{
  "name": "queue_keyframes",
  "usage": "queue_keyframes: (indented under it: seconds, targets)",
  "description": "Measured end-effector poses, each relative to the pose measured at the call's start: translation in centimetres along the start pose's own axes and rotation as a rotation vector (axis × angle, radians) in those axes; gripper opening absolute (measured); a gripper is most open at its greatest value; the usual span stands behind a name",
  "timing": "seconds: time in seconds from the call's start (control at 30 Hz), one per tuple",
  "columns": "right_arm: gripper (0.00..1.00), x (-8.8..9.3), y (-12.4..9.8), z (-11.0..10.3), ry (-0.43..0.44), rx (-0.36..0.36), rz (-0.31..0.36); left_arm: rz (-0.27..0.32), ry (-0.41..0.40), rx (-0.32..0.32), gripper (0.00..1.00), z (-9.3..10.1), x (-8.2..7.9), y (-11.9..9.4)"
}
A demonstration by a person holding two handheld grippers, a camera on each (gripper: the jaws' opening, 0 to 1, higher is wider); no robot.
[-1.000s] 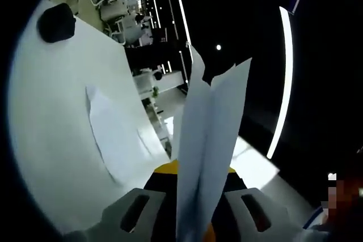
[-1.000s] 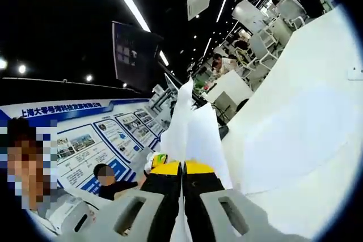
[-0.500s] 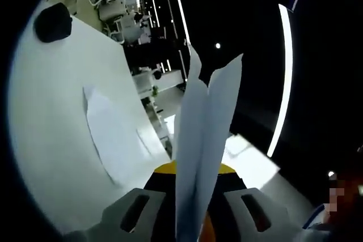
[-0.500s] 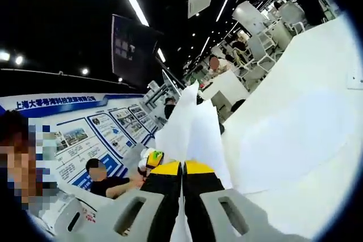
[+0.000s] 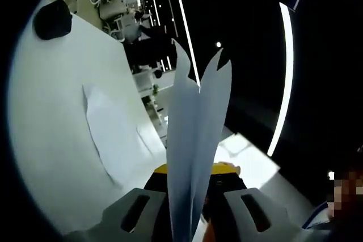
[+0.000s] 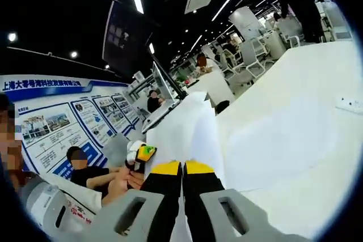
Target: Organize the stack of printing papers by aligning and flattening the scattered papers on the table
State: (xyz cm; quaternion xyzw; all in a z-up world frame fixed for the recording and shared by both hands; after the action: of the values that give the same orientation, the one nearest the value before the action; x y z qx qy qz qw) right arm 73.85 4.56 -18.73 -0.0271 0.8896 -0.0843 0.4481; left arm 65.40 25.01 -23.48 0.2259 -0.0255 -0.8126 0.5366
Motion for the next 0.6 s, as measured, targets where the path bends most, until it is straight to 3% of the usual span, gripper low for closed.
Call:
queue_keyframes:
  seconds: [0.6]
  targets:
    - [0.00,-0.30,-0.15,-0.15,-0.044,0.045,-0.011,-0.007,0.010,-0.016,0.18,-0.31,-0.05,0.34]
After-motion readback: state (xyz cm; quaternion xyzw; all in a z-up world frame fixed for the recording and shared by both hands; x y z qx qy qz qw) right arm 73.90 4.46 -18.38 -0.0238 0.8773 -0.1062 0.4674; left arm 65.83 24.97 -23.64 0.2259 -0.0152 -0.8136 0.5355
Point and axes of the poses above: the point that each gripper's makers call its tool centre point, and the gripper's own axes: y roughly forward along the fingers, z roughly to its right, x roughly out of its underside, the point moved 7 cm from there along -y, roughly backward along the fingers, and after that the axes turned 2 degrees about z, right-handed, at the moved point
